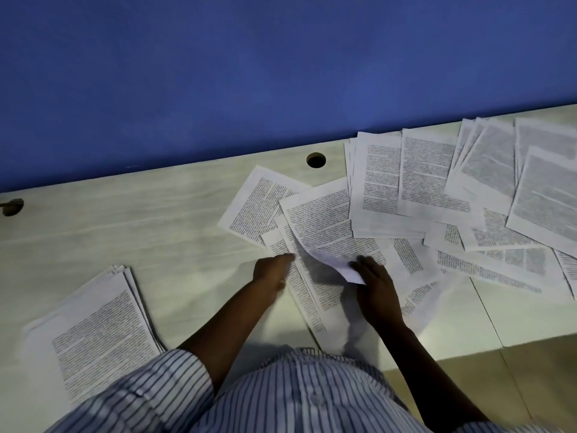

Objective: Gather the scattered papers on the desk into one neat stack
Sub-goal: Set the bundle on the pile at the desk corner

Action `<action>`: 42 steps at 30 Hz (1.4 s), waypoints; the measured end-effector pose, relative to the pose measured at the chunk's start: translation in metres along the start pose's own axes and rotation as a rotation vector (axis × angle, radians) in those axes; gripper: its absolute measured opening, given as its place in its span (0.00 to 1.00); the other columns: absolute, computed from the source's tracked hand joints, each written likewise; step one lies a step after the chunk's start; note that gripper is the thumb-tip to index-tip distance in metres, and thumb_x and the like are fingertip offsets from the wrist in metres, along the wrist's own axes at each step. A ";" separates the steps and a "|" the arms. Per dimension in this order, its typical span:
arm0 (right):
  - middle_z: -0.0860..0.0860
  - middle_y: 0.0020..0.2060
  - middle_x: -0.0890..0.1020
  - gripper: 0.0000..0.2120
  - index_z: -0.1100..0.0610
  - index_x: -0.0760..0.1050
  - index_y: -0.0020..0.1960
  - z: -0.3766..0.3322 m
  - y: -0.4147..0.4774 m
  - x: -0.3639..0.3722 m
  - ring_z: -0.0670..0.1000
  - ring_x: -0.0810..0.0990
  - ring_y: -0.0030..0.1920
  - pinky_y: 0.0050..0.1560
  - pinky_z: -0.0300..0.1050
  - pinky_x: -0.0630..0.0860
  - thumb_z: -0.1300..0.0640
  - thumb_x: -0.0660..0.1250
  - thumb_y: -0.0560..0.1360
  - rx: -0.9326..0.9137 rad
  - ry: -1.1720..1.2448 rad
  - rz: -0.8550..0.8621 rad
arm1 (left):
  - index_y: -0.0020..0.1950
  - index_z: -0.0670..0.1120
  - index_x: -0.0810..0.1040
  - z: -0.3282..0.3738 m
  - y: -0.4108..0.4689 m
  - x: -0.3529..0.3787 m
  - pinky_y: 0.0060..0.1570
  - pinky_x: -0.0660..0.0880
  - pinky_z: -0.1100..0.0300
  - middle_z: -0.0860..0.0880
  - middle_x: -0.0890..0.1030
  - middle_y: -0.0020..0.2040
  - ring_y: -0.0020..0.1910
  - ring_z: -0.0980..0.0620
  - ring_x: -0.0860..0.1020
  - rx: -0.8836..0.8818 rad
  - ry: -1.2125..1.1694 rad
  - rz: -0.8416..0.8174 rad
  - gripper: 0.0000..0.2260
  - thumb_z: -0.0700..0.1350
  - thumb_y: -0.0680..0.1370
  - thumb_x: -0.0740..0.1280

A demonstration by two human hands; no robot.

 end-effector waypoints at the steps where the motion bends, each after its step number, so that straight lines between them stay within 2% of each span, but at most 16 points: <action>1: 0.59 0.64 0.79 0.22 0.60 0.79 0.63 0.001 0.000 -0.002 0.61 0.76 0.64 0.66 0.51 0.70 0.63 0.62 0.71 0.001 0.011 -0.006 | 0.38 0.45 0.77 -0.003 0.001 0.001 0.35 0.73 0.58 0.49 0.74 0.32 0.30 0.52 0.71 -0.016 -0.021 -0.021 0.11 0.49 0.69 0.76; 5: 0.59 0.64 0.79 0.22 0.60 0.78 0.64 0.000 -0.006 -0.002 0.60 0.76 0.65 0.67 0.48 0.67 0.63 0.61 0.72 0.015 0.039 0.001 | 0.47 0.42 0.76 -0.011 0.001 0.006 0.51 0.80 0.49 0.46 0.74 0.41 0.38 0.50 0.73 -0.034 -0.166 -0.050 0.13 0.49 0.73 0.75; 8: 0.60 0.63 0.79 0.21 0.61 0.79 0.63 0.000 -0.011 0.001 0.61 0.76 0.64 0.66 0.46 0.66 0.69 0.66 0.71 0.000 0.041 0.020 | 0.43 0.41 0.75 -0.015 -0.007 0.016 0.54 0.80 0.46 0.45 0.76 0.44 0.40 0.49 0.75 -0.009 -0.160 0.080 0.11 0.46 0.72 0.74; 9: 0.60 0.63 0.79 0.21 0.61 0.79 0.63 0.000 -0.012 0.001 0.61 0.76 0.63 0.65 0.46 0.66 0.70 0.67 0.71 -0.003 0.041 0.024 | 0.46 0.41 0.76 -0.015 -0.009 0.020 0.54 0.80 0.47 0.44 0.78 0.46 0.41 0.48 0.77 0.012 -0.151 0.117 0.13 0.47 0.69 0.74; 11: 0.60 0.62 0.79 0.19 0.62 0.80 0.62 0.002 -0.012 0.003 0.61 0.76 0.61 0.64 0.45 0.66 0.67 0.67 0.71 -0.001 0.030 0.038 | 0.57 0.40 0.74 -0.015 -0.011 0.024 0.49 0.81 0.51 0.44 0.78 0.51 0.44 0.48 0.78 0.011 -0.118 0.137 0.24 0.50 0.66 0.73; 15: 0.60 0.63 0.79 0.21 0.62 0.80 0.61 0.004 -0.012 0.006 0.62 0.76 0.62 0.64 0.47 0.67 0.62 0.64 0.70 0.013 0.023 0.052 | 0.57 0.36 0.76 -0.007 -0.009 0.023 0.31 0.79 0.59 0.43 0.78 0.42 0.35 0.50 0.76 0.012 -0.161 0.079 0.21 0.46 0.70 0.73; 19: 0.60 0.64 0.78 0.20 0.62 0.80 0.62 0.005 -0.012 0.010 0.62 0.76 0.63 0.65 0.49 0.68 0.62 0.64 0.70 0.011 0.034 0.069 | 0.48 0.38 0.78 -0.007 -0.003 0.019 0.27 0.73 0.60 0.43 0.77 0.34 0.27 0.50 0.72 0.017 -0.190 0.036 0.14 0.49 0.73 0.73; 23: 0.60 0.64 0.79 0.18 0.61 0.80 0.62 0.010 -0.012 0.012 0.62 0.76 0.64 0.66 0.55 0.71 0.61 0.65 0.73 -0.008 0.067 0.091 | 0.42 0.41 0.77 -0.006 -0.002 0.014 0.26 0.64 0.63 0.45 0.75 0.27 0.23 0.51 0.69 0.014 -0.195 -0.020 0.20 0.59 0.75 0.70; 27: 0.60 0.62 0.79 0.18 0.60 0.79 0.63 0.009 -0.012 0.013 0.63 0.77 0.62 0.63 0.57 0.74 0.62 0.65 0.74 -0.047 0.026 0.090 | 0.37 0.44 0.76 -0.009 -0.006 0.017 0.28 0.66 0.60 0.45 0.77 0.28 0.25 0.50 0.72 0.027 -0.086 -0.064 0.27 0.70 0.71 0.68; 29: 0.58 0.60 0.80 0.17 0.59 0.80 0.61 0.003 -0.017 0.011 0.61 0.78 0.60 0.62 0.58 0.73 0.55 0.60 0.76 -0.088 -0.059 0.115 | 0.42 0.45 0.80 -0.010 -0.011 0.025 0.32 0.74 0.60 0.45 0.84 0.37 0.33 0.50 0.80 0.119 -0.028 -0.077 0.23 0.66 0.72 0.70; 31: 0.53 0.57 0.82 0.21 0.56 0.81 0.58 -0.006 -0.017 0.006 0.56 0.78 0.59 0.63 0.57 0.71 0.45 0.55 0.80 -0.116 -0.113 0.121 | 0.52 0.46 0.82 -0.008 -0.014 0.034 0.38 0.79 0.62 0.46 0.85 0.48 0.42 0.50 0.83 0.217 -0.017 -0.084 0.11 0.51 0.76 0.73; 32: 0.51 0.53 0.83 0.24 0.54 0.82 0.54 -0.011 -0.014 0.000 0.54 0.79 0.57 0.62 0.56 0.70 0.42 0.52 0.82 -0.135 -0.108 0.121 | 0.55 0.45 0.82 -0.006 -0.013 0.036 0.41 0.80 0.61 0.45 0.85 0.51 0.44 0.50 0.83 0.263 0.029 -0.056 0.09 0.44 0.75 0.74; 36: 0.49 0.30 0.79 0.28 0.54 0.75 0.34 -0.017 0.022 -0.032 0.52 0.79 0.33 0.39 0.49 0.74 0.40 0.51 0.83 -0.144 0.091 0.110 | 0.51 0.43 0.84 0.014 0.004 0.036 0.44 0.77 0.57 0.47 0.83 0.42 0.42 0.47 0.81 0.321 0.145 0.012 0.08 0.35 0.73 0.72; 38: 0.50 0.34 0.82 0.24 0.53 0.78 0.38 -0.012 0.047 -0.040 0.52 0.81 0.36 0.39 0.47 0.77 0.37 0.57 0.80 -0.032 0.090 0.162 | 0.55 0.42 0.83 0.029 0.009 0.032 0.44 0.77 0.60 0.47 0.83 0.46 0.40 0.50 0.81 0.342 0.120 0.020 0.11 0.34 0.73 0.73; 40: 0.54 0.47 0.83 0.20 0.56 0.80 0.51 -0.005 0.076 -0.039 0.55 0.82 0.46 0.46 0.49 0.79 0.39 0.65 0.76 0.054 0.014 0.208 | 0.60 0.40 0.82 0.039 0.013 0.028 0.44 0.77 0.61 0.48 0.82 0.49 0.41 0.51 0.81 0.363 0.100 0.040 0.14 0.34 0.74 0.72; 42: 0.57 0.57 0.79 0.28 0.59 0.74 0.62 -0.003 0.106 -0.033 0.59 0.79 0.55 0.53 0.54 0.78 0.39 0.69 0.73 0.145 -0.068 0.163 | 0.62 0.39 0.81 0.040 0.019 0.025 0.51 0.77 0.58 0.47 0.82 0.53 0.47 0.47 0.81 0.352 0.064 0.050 0.16 0.33 0.74 0.72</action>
Point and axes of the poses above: each hand's wrist, its own y-axis towards the middle knuckle, its own x-axis out of the palm, z = x × y, the point moved 1 cm from there along y, towards the middle knuckle
